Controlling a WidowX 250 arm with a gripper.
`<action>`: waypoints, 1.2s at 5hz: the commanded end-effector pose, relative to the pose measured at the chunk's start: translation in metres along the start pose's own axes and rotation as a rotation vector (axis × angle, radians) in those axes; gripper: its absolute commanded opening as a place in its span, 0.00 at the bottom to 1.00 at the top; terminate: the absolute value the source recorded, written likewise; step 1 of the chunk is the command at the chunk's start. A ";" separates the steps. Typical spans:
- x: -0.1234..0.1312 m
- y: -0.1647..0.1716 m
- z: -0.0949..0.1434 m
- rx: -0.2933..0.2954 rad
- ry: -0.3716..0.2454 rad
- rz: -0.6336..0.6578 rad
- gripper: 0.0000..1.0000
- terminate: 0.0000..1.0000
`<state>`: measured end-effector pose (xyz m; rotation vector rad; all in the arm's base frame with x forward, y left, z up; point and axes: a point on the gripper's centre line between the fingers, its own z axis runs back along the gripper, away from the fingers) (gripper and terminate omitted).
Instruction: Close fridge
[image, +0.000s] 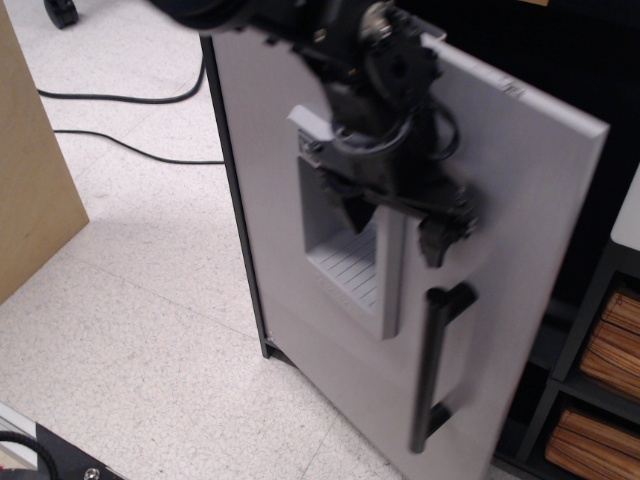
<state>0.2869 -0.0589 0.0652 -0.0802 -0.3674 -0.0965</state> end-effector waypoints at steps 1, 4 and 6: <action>0.043 -0.002 -0.004 0.026 -0.090 0.035 1.00 0.00; 0.059 0.000 -0.017 0.076 -0.157 0.026 1.00 0.00; 0.029 0.003 0.001 0.066 -0.132 0.022 1.00 0.00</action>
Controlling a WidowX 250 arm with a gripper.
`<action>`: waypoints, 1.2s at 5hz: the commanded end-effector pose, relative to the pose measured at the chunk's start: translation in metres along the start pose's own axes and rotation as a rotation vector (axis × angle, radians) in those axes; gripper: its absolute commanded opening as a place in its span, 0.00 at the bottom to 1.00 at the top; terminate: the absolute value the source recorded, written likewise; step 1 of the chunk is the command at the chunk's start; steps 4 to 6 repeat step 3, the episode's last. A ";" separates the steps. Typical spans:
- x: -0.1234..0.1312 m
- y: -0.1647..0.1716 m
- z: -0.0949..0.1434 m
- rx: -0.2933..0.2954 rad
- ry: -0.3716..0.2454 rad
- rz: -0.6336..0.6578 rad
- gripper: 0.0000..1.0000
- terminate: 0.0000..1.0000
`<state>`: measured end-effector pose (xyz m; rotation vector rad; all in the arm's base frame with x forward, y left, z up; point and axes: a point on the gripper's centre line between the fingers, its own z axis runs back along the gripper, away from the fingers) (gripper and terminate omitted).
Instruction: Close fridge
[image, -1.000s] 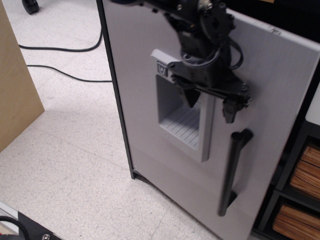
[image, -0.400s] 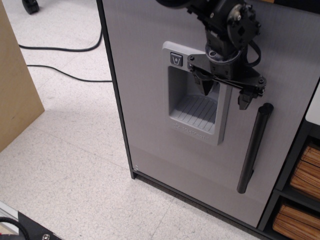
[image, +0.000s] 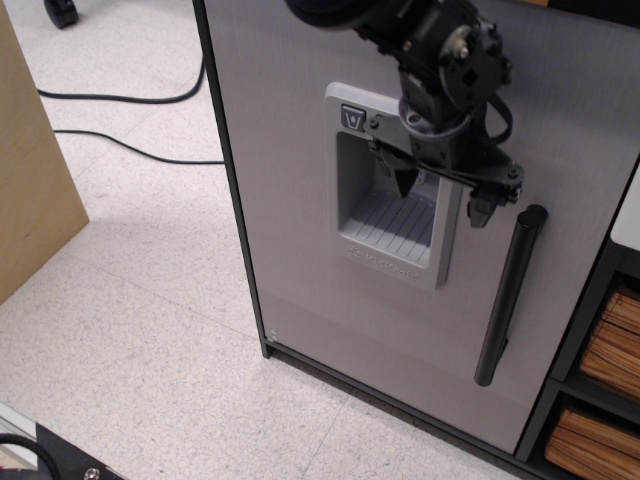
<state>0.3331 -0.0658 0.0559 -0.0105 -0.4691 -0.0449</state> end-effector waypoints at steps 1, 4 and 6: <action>-0.030 0.012 0.036 -0.007 -0.015 -0.023 1.00 0.00; -0.030 0.012 0.036 -0.007 -0.015 -0.023 1.00 1.00; -0.030 0.012 0.036 -0.007 -0.015 -0.023 1.00 1.00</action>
